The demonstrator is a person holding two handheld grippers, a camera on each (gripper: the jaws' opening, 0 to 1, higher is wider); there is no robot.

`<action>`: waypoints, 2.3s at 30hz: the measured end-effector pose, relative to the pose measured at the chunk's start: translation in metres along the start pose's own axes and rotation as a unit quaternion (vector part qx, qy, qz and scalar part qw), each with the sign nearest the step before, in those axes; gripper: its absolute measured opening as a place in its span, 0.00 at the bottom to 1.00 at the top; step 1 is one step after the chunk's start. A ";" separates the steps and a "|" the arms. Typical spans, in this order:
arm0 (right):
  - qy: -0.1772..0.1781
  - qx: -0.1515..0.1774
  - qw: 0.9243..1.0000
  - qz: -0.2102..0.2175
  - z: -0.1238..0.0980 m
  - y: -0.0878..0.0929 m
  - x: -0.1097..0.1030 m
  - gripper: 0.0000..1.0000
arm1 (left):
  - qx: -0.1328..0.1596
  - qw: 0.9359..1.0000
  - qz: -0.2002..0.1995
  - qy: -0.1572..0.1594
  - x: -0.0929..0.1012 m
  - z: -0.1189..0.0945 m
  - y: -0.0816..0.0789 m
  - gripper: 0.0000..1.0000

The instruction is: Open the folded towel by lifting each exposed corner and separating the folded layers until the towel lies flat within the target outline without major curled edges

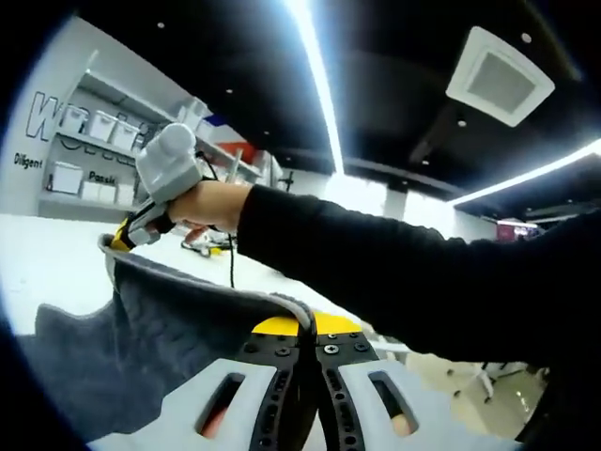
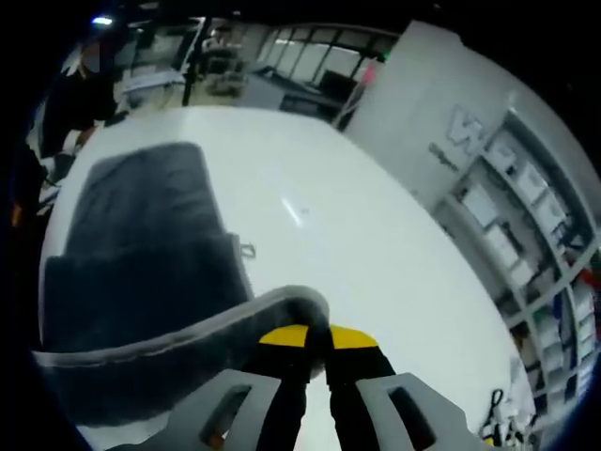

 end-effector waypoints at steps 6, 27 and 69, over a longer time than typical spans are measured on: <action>0.017 -0.014 1.000 0.013 -0.001 0.025 0.013 0.02 | 0.006 1.000 -0.003 0.009 0.003 0.018 -0.001 0.00; 0.070 -0.067 0.995 0.013 0.030 0.085 0.040 0.02 | 0.014 0.999 -0.049 -0.007 -0.009 0.059 0.019 0.00; 0.081 -0.088 0.986 0.119 0.065 0.168 0.048 0.22 | -0.070 0.996 -0.054 -0.015 -0.020 0.120 0.083 0.15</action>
Point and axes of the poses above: the point that each gripper's makers call its tool centre point, and the gripper's own axes: z roughly forward along the fingers, x roughly to its right, y roughly out of its underside, the point moved 5 cm from there along -z, roughly backward along the fingers, and after that the axes turned 13 degrees about -x, right-handed, at the moved point
